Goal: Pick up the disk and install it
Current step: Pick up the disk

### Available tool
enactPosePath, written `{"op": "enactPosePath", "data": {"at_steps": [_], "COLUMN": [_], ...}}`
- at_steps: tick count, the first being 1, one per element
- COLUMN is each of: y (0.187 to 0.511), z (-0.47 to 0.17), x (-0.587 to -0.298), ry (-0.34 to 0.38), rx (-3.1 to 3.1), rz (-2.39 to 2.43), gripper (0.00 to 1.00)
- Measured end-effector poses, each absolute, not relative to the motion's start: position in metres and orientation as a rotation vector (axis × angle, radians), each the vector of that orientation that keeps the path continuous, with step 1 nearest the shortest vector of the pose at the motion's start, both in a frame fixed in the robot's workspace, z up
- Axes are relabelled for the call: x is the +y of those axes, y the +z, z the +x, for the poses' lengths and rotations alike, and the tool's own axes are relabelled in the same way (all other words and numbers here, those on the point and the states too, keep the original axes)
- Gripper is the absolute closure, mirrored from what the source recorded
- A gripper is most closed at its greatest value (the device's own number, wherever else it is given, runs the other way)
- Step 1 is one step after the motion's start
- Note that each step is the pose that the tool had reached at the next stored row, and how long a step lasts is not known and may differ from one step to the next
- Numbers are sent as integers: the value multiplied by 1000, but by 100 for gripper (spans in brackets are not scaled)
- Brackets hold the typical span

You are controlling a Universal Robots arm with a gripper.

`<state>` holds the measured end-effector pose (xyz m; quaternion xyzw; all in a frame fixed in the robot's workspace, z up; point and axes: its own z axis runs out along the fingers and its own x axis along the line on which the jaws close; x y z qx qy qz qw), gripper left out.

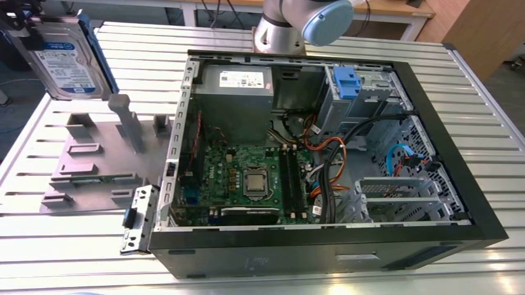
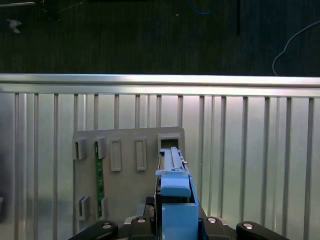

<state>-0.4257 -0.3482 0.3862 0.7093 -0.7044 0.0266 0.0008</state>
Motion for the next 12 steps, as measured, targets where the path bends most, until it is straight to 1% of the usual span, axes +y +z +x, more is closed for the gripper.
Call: {"op": "enactPosePath", "data": {"at_steps": [12], "y": [392], "z": [-426], "x": [-348], "ry": [83], "rx": [-2212], "rz": [2227], "gripper": [64]}}
